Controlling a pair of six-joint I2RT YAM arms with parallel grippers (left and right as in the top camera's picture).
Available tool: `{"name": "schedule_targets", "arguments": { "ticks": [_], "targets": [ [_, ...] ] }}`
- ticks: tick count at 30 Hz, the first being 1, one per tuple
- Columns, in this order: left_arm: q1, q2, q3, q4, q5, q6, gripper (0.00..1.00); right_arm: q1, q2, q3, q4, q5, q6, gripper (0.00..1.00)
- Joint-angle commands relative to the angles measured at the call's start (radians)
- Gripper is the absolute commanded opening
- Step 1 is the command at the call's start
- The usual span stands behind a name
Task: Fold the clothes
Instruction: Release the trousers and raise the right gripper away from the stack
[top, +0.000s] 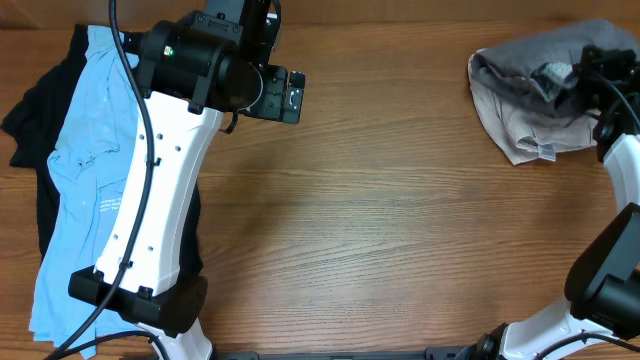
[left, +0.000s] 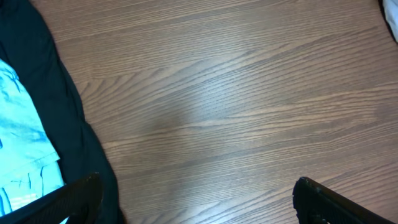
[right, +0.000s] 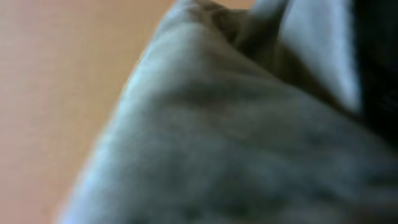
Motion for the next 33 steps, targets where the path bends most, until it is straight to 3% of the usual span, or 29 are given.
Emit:
{"name": "schedule_targets", "arguments": {
  "ticks": [1, 2, 3, 4, 13, 17, 25, 33],
  "targets": [
    [0.002, 0.006, 0.015, 0.011, -0.006, 0.003, 1.0, -0.006, -0.019, 0.015, -0.116, 0.084, -0.016, 0.47],
    [0.001, 0.006, 0.015, 0.012, -0.006, 0.0, 1.0, -0.01, -0.019, 0.015, -0.152, 0.096, -0.02, 0.7],
    [0.001, 0.006, 0.015, 0.013, -0.006, 0.0, 1.0, -0.02, -0.019, 0.015, -0.195, 0.101, -0.034, 0.86],
    [0.002, 0.006, 0.015, 0.013, -0.006, 0.001, 1.0, -0.043, -0.022, 0.015, -0.25, 0.081, -0.067, 0.92],
    [0.002, 0.006, 0.015, 0.019, -0.006, 0.001, 1.0, -0.198, -0.147, 0.018, -0.492, -0.084, -0.341, 0.9],
    [0.002, 0.006, 0.015, 0.038, -0.006, 0.0, 1.0, -0.244, -0.269, 0.028, -0.641, -0.079, -0.495, 0.96],
    [0.002, 0.006, 0.011, 0.094, -0.006, 0.0, 1.0, -0.195, -0.396, 0.03, -0.891, -0.079, -0.807, 1.0],
    [0.001, 0.018, 0.011, 0.201, -0.006, -0.019, 1.0, -0.139, -0.396, 0.03, -0.953, -0.075, -0.831, 1.0]
  ]
}}
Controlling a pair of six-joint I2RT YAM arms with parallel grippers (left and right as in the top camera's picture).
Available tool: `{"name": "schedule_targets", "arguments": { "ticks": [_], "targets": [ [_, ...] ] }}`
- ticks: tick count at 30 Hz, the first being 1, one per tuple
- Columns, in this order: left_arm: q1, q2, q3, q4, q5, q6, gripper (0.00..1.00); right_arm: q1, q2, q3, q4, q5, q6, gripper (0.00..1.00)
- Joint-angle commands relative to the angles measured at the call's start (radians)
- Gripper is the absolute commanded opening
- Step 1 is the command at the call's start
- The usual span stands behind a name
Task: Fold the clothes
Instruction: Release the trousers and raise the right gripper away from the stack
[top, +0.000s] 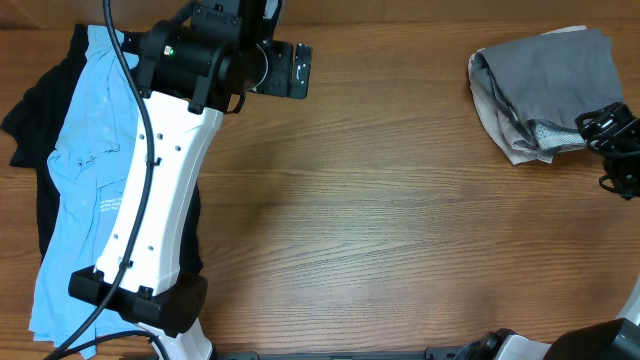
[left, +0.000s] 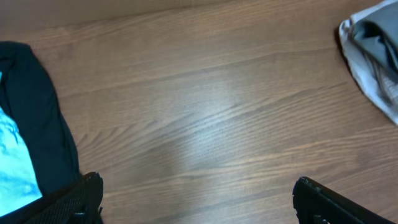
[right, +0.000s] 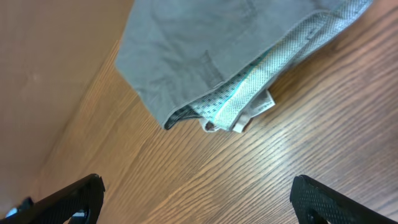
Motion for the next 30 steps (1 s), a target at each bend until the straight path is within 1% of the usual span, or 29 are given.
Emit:
{"name": "schedule_targets", "arguments": {
  "ticks": [1, 7, 14, 19, 24, 30],
  "targets": [
    [0.0, 0.02, 0.011, 0.01, -0.006, -0.022, 1.0, 0.021, -0.001, 0.013, 0.01, 0.0, -0.046, 1.0],
    [0.0, 0.054, 0.011, 0.014, -0.006, -0.026, 1.0, 0.096, -0.001, 0.013, 0.023, 0.057, -0.045, 1.0],
    [0.001, 0.139, 0.011, 0.052, -0.005, -0.101, 1.0, 0.182, -0.001, 0.013, 0.007, 0.156, -0.046, 1.0],
    [0.0, 0.182, 0.011, 0.084, 0.0, -0.156, 1.0, 0.193, -0.001, 0.013, -0.009, 0.178, -0.048, 1.0],
    [0.0, 0.189, 0.011, 0.095, 0.013, -0.156, 1.0, 0.193, -0.001, 0.013, -0.016, 0.234, -0.071, 1.0],
    [0.0, 0.189, 0.011, 0.049, 0.013, -0.148, 1.0, 0.192, -0.001, 0.013, 0.071, 0.259, -0.098, 1.0]
  ]
}}
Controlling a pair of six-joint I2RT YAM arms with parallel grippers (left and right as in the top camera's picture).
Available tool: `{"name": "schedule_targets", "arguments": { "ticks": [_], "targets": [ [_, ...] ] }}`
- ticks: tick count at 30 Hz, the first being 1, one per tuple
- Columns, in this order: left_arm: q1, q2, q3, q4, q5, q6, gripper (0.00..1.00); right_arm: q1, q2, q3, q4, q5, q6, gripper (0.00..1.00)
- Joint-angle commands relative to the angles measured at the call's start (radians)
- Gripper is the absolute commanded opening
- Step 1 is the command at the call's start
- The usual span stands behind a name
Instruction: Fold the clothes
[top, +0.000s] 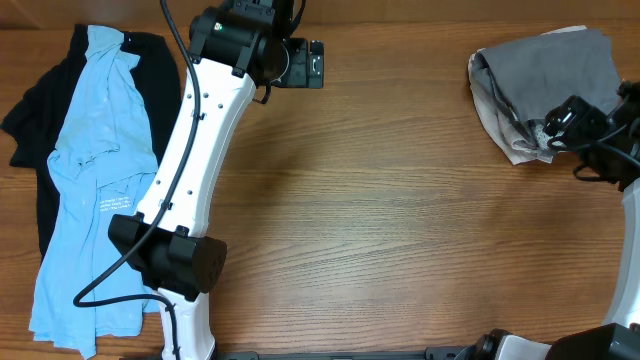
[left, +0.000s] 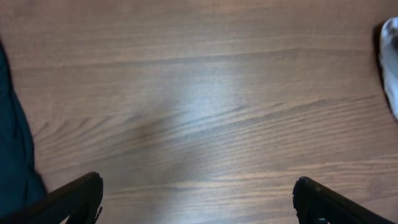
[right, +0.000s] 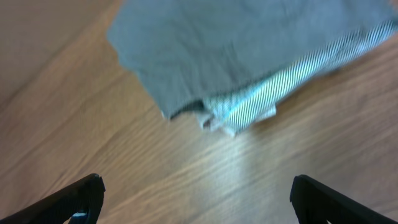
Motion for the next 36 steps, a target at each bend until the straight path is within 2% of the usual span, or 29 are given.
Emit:
{"name": "schedule_targets", "arguments": {
  "ticks": [1, 12, 16, 24, 27, 32, 36],
  "targets": [
    [0.0, -0.002, 0.011, -0.023, 0.008, -0.007, 1.0, 0.003, 0.003, 0.013, 0.061, 0.041, -0.023, 1.0],
    [0.0, -0.001, 0.011, -0.031, 0.004, 0.005, 1.0, 0.004, 0.161, 0.013, 0.216, 0.043, -0.011, 1.0],
    [0.0, -0.001, 0.011, -0.019, 0.005, 0.01, 1.0, 0.003, 0.245, 0.013, 0.258, 0.122, 0.013, 1.0],
    [0.0, -0.001, 0.011, -0.002, 0.004, 0.011, 1.0, 0.003, 0.483, 0.013, 0.391, 0.127, 0.016, 0.96],
    [0.0, -0.001, 0.011, 0.001, 0.005, 0.01, 1.0, 0.003, 0.574, 0.013, 0.402, 0.137, 0.072, 1.0],
    [0.0, -0.001, 0.011, 0.006, 0.004, 0.01, 1.0, 0.003, 0.568, 0.034, 0.402, 0.133, 0.092, 1.0],
    [0.0, -0.001, 0.011, 0.002, 0.005, 0.01, 1.0, 0.003, 0.513, 0.121, 0.32, 0.133, 0.091, 1.0]
  ]
}}
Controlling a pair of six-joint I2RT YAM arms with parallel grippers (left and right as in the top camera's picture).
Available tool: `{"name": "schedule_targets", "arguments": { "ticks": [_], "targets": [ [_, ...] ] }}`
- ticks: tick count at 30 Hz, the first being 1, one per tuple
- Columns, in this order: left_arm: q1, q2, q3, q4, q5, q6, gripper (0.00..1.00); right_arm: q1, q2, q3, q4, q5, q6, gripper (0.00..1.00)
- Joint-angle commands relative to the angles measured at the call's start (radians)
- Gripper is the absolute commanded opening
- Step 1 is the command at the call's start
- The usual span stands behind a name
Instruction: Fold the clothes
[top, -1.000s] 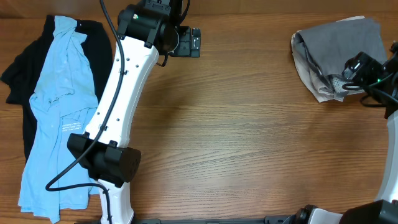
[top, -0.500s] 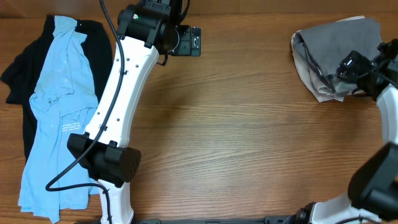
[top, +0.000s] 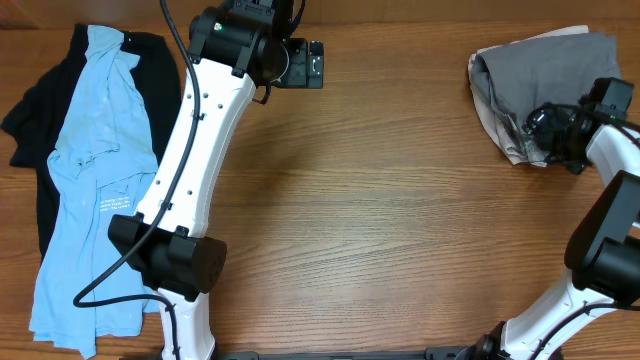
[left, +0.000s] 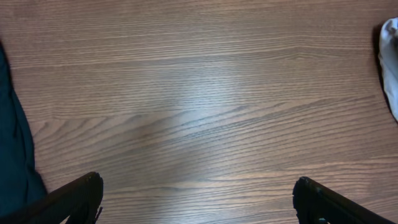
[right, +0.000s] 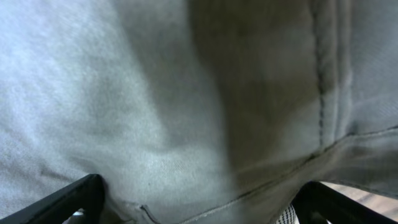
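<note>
A folded grey garment (top: 545, 70) over a pale cloth lies at the table's far right corner. My right gripper (top: 545, 130) is pressed into its front edge; in the right wrist view the grey garment (right: 186, 93) fills the frame and the right gripper (right: 199, 202) stands open with cloth between the fingers. A light blue shirt (top: 85, 170) lies on a black garment (top: 30, 125) at the far left. Open and holding nothing, my left gripper (top: 312, 63) hovers over bare wood near the far edge, shown as left gripper (left: 199, 199).
The wooden table (top: 380, 230) spans the view. The left arm's white link (top: 190, 150) runs diagonally beside the blue shirt. In the left wrist view a strip of the black garment (left: 12, 143) shows at the left edge and a pale cloth (left: 390, 62) at the right.
My right gripper has moved from just off the grey pile's front right edge onto the pile, so cloth now fills its view. The left arm has not moved.
First my right gripper sat on the rumpled grey garment while the left hovered near the blue shirt. Then the right was off the pile, open, the garment lying flatter. The left arm reached farther toward the table's back edge. Now the right gripper is against the pile again.
</note>
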Motion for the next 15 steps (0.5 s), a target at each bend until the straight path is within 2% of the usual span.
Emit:
{"name": "schedule_targets", "arguments": {
  "ticks": [1, 12, 15],
  "targets": [
    [0.0, -0.001, 0.011, -0.006, 0.005, 0.008, 1.0, 0.003, -0.07, 0.117, -0.067, 0.013, 0.014, 1.0],
    [0.0, -0.001, 0.011, -0.01, 0.005, 0.008, 1.0, 0.005, -0.224, 0.626, -0.565, 0.013, 0.006, 1.0],
    [0.0, -0.001, 0.011, -0.01, 0.005, 0.008, 1.0, 0.005, -0.249, 0.713, -0.673, 0.014, -0.011, 1.0]
  ]
}}
